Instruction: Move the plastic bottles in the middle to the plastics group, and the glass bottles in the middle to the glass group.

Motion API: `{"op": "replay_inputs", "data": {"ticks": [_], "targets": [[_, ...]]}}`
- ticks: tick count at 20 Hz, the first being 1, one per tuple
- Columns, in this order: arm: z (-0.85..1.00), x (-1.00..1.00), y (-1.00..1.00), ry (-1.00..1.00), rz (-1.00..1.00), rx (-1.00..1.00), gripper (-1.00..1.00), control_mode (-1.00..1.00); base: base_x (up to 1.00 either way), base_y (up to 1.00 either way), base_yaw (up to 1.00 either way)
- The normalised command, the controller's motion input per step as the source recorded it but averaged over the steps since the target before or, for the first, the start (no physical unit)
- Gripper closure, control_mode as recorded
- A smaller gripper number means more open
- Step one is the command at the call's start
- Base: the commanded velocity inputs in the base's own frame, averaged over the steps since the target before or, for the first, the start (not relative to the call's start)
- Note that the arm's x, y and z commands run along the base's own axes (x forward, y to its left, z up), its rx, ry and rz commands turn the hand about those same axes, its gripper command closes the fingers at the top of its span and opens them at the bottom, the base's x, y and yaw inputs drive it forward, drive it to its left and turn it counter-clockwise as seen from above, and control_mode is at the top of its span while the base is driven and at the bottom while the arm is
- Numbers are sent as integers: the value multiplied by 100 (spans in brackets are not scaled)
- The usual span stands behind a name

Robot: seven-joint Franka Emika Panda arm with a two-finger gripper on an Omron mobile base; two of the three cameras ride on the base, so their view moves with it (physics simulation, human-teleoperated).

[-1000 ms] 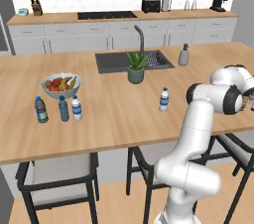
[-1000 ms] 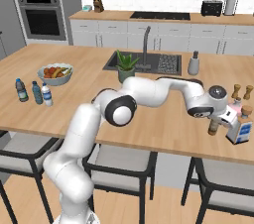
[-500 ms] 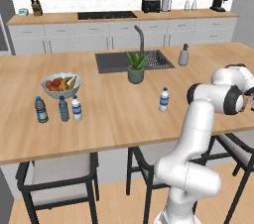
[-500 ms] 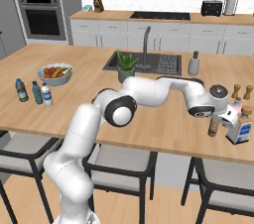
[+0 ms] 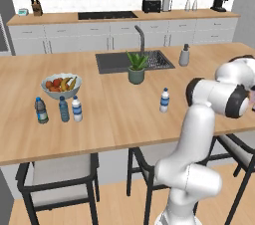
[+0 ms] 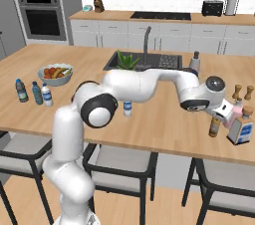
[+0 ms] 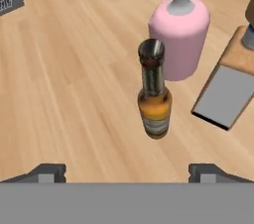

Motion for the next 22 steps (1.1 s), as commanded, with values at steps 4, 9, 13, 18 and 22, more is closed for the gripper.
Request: {"op": "replay_inputs", "data": {"ticks": [4,9,13,18,22], "targets": [[21,-17,100,0,7,0,-100,-100,0,0,0],[28,0,100,3,15,0,-100,-100,0,0,0],[13,10,100,11,17,0,-100,-100,0,0,0],[13,35,100,18,15,-6,-100,-100,0,0,0],[7,69,100,16,20,-1,-100,-100,0,0,0]]}}
